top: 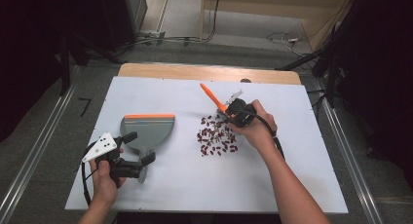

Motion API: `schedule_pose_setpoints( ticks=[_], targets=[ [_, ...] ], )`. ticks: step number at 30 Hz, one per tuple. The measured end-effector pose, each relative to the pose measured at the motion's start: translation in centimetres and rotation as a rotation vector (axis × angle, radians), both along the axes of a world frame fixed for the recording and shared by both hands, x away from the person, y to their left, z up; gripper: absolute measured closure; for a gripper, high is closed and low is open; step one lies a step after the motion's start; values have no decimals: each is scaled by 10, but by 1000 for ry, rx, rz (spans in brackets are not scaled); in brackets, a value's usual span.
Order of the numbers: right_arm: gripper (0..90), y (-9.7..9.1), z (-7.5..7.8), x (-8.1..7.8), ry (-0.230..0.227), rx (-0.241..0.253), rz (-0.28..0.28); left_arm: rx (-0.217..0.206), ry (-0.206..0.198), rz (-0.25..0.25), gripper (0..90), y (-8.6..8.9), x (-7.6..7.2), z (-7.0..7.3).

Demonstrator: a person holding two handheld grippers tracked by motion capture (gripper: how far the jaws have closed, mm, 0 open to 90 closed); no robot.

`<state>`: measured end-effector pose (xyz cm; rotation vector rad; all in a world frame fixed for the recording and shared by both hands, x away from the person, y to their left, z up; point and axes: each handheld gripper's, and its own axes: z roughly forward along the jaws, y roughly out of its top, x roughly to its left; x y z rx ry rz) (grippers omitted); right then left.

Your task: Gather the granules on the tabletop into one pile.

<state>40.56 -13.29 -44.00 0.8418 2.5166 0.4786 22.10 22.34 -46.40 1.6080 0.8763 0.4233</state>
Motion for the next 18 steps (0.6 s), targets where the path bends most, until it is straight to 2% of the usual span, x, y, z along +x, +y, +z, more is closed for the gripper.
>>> schedule_pose_setpoints(
  ticks=[4, 13, 18],
  targets=[
    [690, 0, 0, -7, 17, 14, 13, -3, 1, 6, 0, 2, 1, 0],
    [688, 5, 0, -22, 28, 5, 51, -6, 3, 7, 0, 3, 1, -1],
    [688, 6, 0, -29, 45, 19, 66, -4, 6, 9, 0, 3, 1, -1]
  ],
)
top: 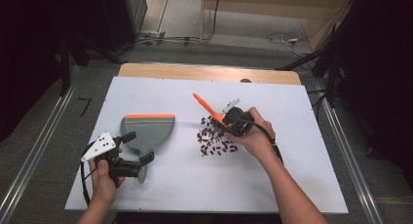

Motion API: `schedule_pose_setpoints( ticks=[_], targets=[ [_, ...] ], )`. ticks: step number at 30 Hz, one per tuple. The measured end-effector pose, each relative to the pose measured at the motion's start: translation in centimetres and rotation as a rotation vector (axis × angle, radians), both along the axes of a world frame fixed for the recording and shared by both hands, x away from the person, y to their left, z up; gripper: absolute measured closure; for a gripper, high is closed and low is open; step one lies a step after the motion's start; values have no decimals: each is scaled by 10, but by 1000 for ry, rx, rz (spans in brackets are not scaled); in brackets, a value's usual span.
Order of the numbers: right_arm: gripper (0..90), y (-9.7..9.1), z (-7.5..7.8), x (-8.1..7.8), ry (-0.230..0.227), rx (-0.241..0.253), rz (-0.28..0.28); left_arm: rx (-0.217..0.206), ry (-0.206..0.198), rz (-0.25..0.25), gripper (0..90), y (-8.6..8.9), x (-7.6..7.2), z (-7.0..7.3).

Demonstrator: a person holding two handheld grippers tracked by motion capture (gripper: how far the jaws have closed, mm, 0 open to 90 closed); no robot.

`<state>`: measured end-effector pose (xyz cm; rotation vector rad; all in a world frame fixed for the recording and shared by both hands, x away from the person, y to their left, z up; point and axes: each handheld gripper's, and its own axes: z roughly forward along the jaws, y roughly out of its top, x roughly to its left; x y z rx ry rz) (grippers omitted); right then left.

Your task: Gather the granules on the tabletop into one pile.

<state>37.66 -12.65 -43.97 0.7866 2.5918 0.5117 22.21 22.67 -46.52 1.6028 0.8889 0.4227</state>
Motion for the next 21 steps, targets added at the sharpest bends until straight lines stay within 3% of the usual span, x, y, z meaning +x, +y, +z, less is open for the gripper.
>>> schedule_pose_setpoints(
  ticks=[11, 15, 21],
  targets=[
    [689, 2, 4, -8, 22, -7, 47, 5, 3, 2, 0, 0, 1, -1],
    [691, -4, 10, -3, 38, 47, 30, 2, 3, 11, 0, 2, 1, 0],
    [691, -6, 26, 10, -9, 74, 20, 3, 4, 10, 0, 2, 1, -1]
  ],
)
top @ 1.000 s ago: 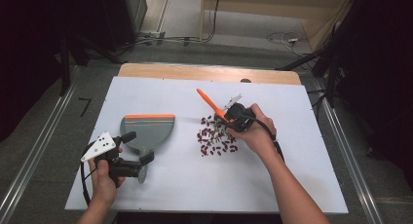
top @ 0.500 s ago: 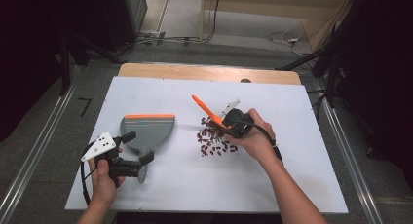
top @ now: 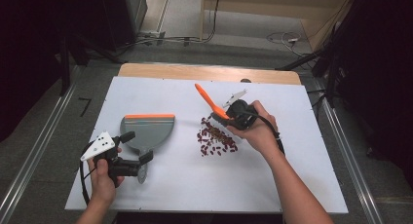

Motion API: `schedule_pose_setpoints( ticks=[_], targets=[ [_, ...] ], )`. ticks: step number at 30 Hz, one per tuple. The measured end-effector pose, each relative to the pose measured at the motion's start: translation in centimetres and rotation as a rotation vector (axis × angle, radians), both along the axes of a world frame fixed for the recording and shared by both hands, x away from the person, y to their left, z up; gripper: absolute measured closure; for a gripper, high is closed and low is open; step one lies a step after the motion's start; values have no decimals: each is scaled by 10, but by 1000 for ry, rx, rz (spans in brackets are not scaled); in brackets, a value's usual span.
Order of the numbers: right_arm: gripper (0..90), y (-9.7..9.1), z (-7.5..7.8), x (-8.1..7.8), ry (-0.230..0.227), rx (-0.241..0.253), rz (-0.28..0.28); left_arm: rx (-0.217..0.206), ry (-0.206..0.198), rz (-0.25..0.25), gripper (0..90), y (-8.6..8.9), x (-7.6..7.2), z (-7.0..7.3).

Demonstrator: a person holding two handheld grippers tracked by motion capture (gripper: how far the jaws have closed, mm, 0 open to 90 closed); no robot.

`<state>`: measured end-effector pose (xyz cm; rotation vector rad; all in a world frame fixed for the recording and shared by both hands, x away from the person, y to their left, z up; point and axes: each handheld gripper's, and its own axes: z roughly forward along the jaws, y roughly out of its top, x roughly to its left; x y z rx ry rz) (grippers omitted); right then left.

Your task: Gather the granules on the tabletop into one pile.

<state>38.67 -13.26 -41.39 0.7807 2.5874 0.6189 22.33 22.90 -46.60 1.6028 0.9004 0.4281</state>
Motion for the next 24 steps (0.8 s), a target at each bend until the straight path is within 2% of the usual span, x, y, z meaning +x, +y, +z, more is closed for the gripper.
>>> schedule_pose_setpoints(
  ticks=[4, 7, 9, 11, 12, 14, 18, 22, 24],
  targets=[
    [692, 7, 4, 13, -29, -9, 1, 2, -1, 0, 0, 0, 0, 0],
    [692, 15, 0, 24, -55, -32, 13, 1, 0, -1, 0, 1, 0, 0],
    [692, 21, -6, 31, -74, -70, 19, -1, 0, 1, 0, 2, 0, 0],
    [692, 28, -15, 36, -104, -130, 6, 1, 0, 1, 0, 2, 0, 0],
    [692, 30, -20, 39, -103, -147, 8, 1, 0, 0, 0, 2, -1, 0],
    [692, 32, -24, 40, -62, -102, 23, 3, -1, -1, 0, 3, -1, 0],
    [691, 39, -25, 30, -49, -149, 51, -2, 2, 1, 0, 4, 0, -1],
    [691, 35, -22, 23, -14, -114, 79, 2, 0, -1, 0, 2, -1, -1],
    [691, 34, -23, 18, -15, -108, 105, 5, -2, -2, 0, 1, -1, 0]
  ],
)
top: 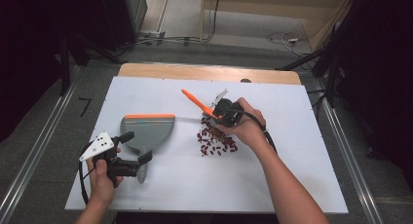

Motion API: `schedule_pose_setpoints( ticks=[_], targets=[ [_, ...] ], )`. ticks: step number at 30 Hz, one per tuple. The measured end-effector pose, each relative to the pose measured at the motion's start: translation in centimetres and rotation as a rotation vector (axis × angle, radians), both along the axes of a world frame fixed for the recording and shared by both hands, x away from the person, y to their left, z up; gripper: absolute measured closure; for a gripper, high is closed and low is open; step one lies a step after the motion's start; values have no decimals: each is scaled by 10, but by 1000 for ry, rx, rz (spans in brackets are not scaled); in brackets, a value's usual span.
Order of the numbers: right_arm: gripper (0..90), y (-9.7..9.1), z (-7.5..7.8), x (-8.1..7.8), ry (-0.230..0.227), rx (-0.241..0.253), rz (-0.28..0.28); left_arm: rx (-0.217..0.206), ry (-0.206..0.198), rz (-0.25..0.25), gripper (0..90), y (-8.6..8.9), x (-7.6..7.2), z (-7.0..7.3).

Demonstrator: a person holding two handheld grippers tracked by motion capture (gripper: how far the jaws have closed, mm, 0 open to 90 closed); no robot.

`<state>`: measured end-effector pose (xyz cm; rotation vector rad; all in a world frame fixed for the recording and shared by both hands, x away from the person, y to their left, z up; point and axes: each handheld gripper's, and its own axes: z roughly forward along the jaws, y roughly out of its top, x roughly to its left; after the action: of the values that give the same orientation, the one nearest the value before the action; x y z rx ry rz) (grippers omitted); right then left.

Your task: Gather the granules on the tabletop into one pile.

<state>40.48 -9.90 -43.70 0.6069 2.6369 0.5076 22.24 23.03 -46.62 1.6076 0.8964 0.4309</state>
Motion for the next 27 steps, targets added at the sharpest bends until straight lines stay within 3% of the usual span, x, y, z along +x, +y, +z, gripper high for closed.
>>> schedule_pose_setpoints(
  ticks=[15, 20, 25, 26, 27],
  targets=[
    [691, -8, 1, -32, 13, 0, 98, 7, 6, -2, 0, -2, 1, -1],
    [692, -11, 5, -35, -24, 7, 92, 8, 5, -1, 0, -2, 1, -1],
    [692, -15, 21, -42, -19, 93, 63, 9, 5, 0, 0, -2, 1, -1],
    [692, -15, 24, -44, -9, 115, 62, 9, 7, 0, 0, -2, 1, -2],
    [691, -12, 28, -51, 29, 155, 59, 10, 7, 0, 0, -2, 1, -2]
  ],
)
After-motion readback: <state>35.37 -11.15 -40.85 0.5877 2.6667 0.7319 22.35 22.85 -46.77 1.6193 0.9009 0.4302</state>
